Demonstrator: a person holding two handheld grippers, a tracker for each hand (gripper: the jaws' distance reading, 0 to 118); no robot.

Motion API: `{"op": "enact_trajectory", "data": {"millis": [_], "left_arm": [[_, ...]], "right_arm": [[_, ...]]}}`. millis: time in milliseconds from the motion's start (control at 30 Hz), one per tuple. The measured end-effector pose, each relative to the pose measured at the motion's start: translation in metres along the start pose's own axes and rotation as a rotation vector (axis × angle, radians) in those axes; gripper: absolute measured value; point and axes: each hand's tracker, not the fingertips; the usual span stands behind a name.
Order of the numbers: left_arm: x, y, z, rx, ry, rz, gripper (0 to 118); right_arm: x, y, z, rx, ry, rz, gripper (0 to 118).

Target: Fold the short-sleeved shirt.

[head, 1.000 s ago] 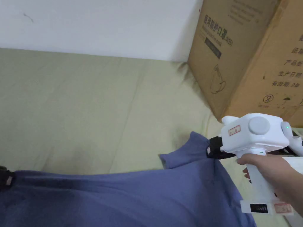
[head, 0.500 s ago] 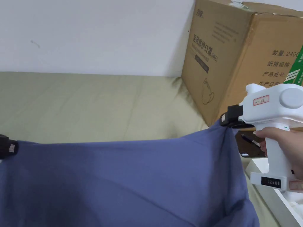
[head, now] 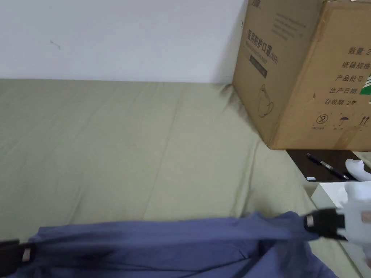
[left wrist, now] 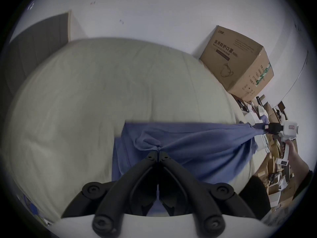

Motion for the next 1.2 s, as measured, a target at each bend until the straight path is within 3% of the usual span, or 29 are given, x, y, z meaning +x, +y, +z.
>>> {"op": "enact_trajectory", "data": {"millis": [167,233,333,367,400,433,467,500,533,600,733,867,933,1000,1033,1067,1100,1133,1200], "left_arm": [[-0.012,-0.048,-0.004,-0.107,0.013,0.026,0],[-0.017,-0.054,-0.009,-0.11,0.014,0.056,0],[-0.02,-0.055,-0.013,-0.085,0.006,0.087,0],[-0.02,-0.054,-0.015,-0.086,0.008,0.094,6],[-0.019,-0.054,-0.014,-0.095,0.011,0.092,22],[-0.017,-0.055,-0.012,-0.094,0.026,0.082,51],[-0.016,-0.056,-0.009,-0.09,0.058,0.062,92],[-0.014,-0.056,-0.004,-0.076,0.063,0.052,114],[-0.011,-0.056,0.002,-0.06,0.075,0.042,117],[-0.006,-0.052,0.028,0.024,0.056,0.032,116],[0.014,-0.038,0.078,0.167,0.033,0.062,116],[0.048,-0.026,0.133,0.357,-0.032,0.074,116],[0.067,-0.025,0.157,0.466,-0.039,0.051,114],[0.083,-0.032,0.17,0.569,-0.014,0.009,96],[0.091,-0.036,0.177,0.616,-0.013,-0.022,77],[0.099,-0.043,0.18,0.668,0.001,-0.052,43],[0.103,-0.051,0.179,0.699,0.03,-0.079,17],[0.107,-0.056,0.178,0.717,0.057,-0.096,0],[0.113,-0.069,0.182,0.736,0.104,-0.131,0]], "right_arm": [[0.023,-0.054,-0.012,-0.1,-0.035,-0.04,0],[0.028,-0.062,-0.019,-0.092,-0.029,-0.084,0],[0.036,-0.065,-0.03,-0.071,-0.03,-0.083,0],[0.035,-0.065,-0.032,-0.067,-0.031,-0.082,3],[0.033,-0.064,-0.032,-0.068,-0.037,-0.078,12],[0.032,-0.064,-0.031,-0.069,-0.049,-0.072,29],[0.03,-0.063,-0.028,-0.063,-0.075,-0.061,65],[0.029,-0.063,-0.023,-0.053,-0.082,-0.055,101],[0.027,-0.063,-0.017,-0.046,-0.078,-0.056,118],[0.024,-0.061,0.006,0.058,-0.066,-0.049,108],[-0.005,-0.054,0.055,0.168,-0.009,-0.026,111],[-0.065,-0.056,0.116,0.386,0.172,-0.001,113],[-0.1,-0.062,0.139,0.496,0.186,0.056,112],[-0.13,-0.074,0.155,0.636,0.19,0.141,99],[-0.145,-0.082,0.16,0.704,0.148,0.177,83],[-0.16,-0.09,0.162,0.757,0.1,0.209,48],[-0.172,-0.098,0.163,0.801,0.066,0.237,21],[-0.18,-0.104,0.162,0.839,0.058,0.262,3],[-0.19,-0.116,0.16,0.903,0.055,0.314,0]]}}
